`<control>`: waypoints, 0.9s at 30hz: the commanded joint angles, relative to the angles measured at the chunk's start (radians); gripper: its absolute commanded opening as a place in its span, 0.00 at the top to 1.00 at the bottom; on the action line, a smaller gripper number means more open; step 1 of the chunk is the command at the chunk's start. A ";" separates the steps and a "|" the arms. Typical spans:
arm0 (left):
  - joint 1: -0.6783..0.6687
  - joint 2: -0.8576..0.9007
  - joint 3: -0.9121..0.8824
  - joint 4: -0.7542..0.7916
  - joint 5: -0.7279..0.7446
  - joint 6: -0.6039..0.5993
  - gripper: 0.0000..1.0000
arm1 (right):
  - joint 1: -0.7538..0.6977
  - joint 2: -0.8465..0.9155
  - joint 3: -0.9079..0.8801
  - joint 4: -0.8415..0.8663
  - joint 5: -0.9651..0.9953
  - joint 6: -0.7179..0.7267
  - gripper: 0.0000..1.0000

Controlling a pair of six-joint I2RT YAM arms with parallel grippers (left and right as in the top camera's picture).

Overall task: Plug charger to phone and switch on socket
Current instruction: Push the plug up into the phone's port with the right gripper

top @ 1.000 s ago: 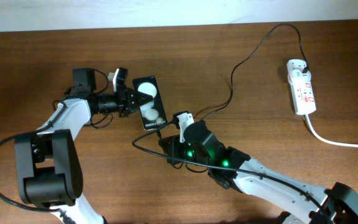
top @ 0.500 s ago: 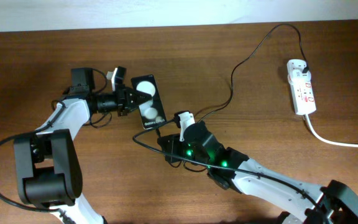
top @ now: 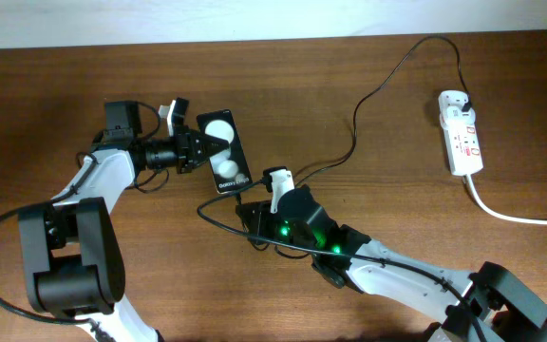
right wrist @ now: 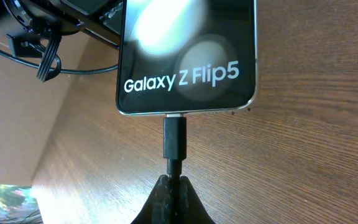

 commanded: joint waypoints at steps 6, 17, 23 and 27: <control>-0.019 -0.028 -0.011 -0.024 0.083 -0.003 1.00 | -0.051 0.001 0.025 0.146 0.114 -0.005 0.96; -0.019 -0.028 -0.011 -0.024 0.083 -0.003 1.00 | -0.058 0.001 0.037 0.198 0.201 -0.057 0.96; -0.019 -0.028 -0.011 -0.024 0.083 -0.003 1.00 | -0.064 0.001 0.037 0.227 0.201 -0.057 0.96; -0.019 -0.028 -0.011 -0.024 0.082 -0.003 1.00 | -0.064 0.001 0.036 0.206 0.193 -0.067 0.67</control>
